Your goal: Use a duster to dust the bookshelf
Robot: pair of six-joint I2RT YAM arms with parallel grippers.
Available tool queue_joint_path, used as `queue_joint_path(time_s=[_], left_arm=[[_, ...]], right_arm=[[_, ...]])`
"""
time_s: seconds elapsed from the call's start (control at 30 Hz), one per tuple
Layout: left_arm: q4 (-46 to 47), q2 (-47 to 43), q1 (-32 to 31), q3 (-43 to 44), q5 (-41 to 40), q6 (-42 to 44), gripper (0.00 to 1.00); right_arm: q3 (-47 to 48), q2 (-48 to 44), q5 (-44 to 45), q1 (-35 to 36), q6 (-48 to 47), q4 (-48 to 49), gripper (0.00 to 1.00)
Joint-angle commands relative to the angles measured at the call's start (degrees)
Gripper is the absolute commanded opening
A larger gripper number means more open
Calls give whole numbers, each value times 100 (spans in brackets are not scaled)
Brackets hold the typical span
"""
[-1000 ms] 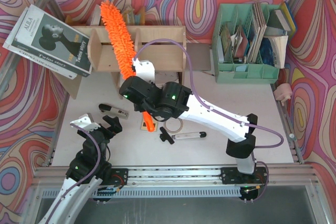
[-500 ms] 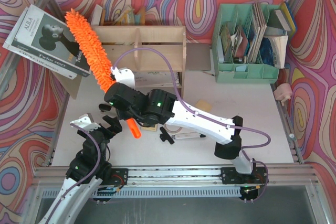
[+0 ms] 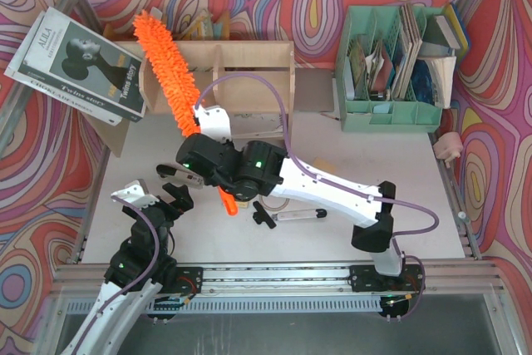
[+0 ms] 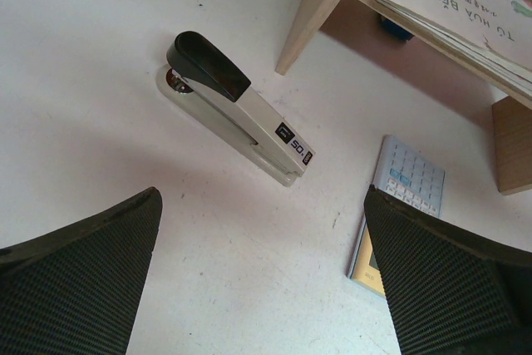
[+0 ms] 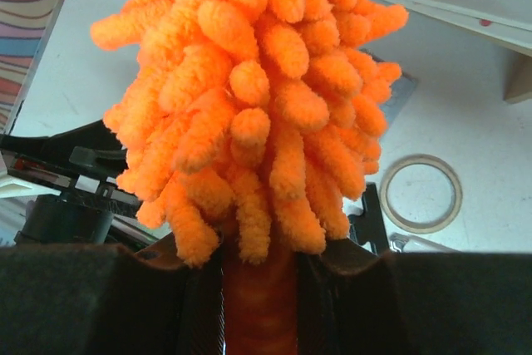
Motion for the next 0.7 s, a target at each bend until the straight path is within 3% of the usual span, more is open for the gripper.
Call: queue_joint_path(time_s=[0.0, 0.23, 0.4, 0.67], left_arm=[[96, 17, -11, -101, 49, 89, 98], [68, -23, -16, -101, 42, 82, 98], [67, -25, -11, -101, 42, 80, 98], [73, -20, -13, -102, 43, 84, 98]], right_arm=[[-36, -523, 755, -59, 293, -239, 0], [-127, -841, 1186, -101, 298, -442, 0], [-171, -902, 726, -70, -269, 310, 0], [1215, 358, -2, 210, -764, 514, 0]])
